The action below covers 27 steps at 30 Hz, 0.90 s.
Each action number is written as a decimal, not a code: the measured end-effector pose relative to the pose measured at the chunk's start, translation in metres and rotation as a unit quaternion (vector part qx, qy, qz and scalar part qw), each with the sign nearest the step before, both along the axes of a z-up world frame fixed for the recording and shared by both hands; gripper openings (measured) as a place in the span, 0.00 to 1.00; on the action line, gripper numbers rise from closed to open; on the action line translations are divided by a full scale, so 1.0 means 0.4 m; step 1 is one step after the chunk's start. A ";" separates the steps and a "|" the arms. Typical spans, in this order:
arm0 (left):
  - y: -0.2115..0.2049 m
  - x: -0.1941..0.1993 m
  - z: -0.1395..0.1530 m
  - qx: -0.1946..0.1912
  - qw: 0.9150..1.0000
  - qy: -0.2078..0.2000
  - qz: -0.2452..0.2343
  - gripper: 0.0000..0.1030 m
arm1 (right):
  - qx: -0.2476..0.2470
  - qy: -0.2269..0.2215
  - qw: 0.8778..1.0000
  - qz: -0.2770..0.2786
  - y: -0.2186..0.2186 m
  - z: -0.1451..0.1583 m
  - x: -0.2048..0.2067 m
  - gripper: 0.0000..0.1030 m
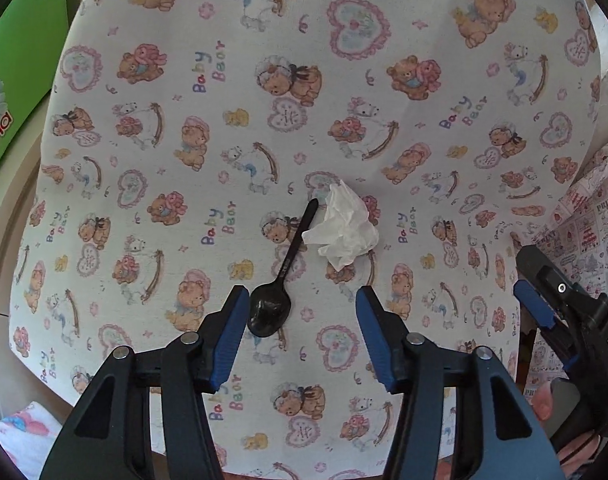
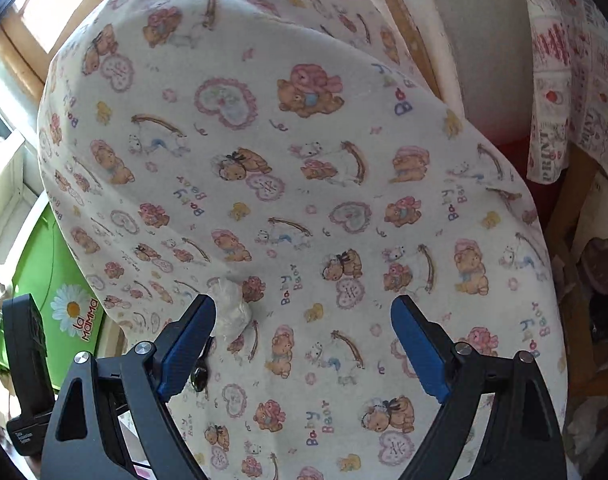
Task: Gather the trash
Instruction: 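Close the left tool on the black spoon handle while the right tool closes on the white tissue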
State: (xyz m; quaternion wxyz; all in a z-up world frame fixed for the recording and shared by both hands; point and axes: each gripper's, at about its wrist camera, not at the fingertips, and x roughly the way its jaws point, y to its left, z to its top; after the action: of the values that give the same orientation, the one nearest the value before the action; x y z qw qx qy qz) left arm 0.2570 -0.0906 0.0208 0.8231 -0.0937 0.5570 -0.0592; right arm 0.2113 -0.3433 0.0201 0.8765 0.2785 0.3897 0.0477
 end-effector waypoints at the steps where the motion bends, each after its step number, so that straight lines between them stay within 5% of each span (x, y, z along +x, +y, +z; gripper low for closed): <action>1: -0.006 0.006 -0.009 -0.005 1.000 0.005 -0.004 0.51 | 0.011 0.008 1.000 -0.005 -0.007 -0.007 0.003 0.88; 7: -0.040 0.042 -0.052 0.047 0.999 0.002 -0.012 0.43 | 0.056 0.069 0.995 -0.035 -0.044 -0.068 0.026 0.88; 15: -0.070 0.083 -0.116 0.089 0.994 0.018 -0.058 0.43 | 0.015 0.053 0.998 -0.024 -0.018 -0.042 0.025 0.88; 19: -0.099 0.079 -0.122 0.128 0.989 -0.004 -0.070 0.05 | -0.006 0.045 0.999 -0.022 -0.003 -0.036 0.024 0.88; 27: -0.051 0.013 -0.073 0.127 0.988 -0.021 -0.084 0.04 | -0.040 0.029 0.999 -0.013 0.040 -0.029 0.035 0.88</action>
State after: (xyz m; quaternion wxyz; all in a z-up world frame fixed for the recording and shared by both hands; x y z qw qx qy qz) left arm 0.2620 -0.1109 -0.0084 0.8316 0.0601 0.5489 -0.0592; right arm 0.2253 -0.3272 0.0085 0.8758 0.2490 0.4132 0.0126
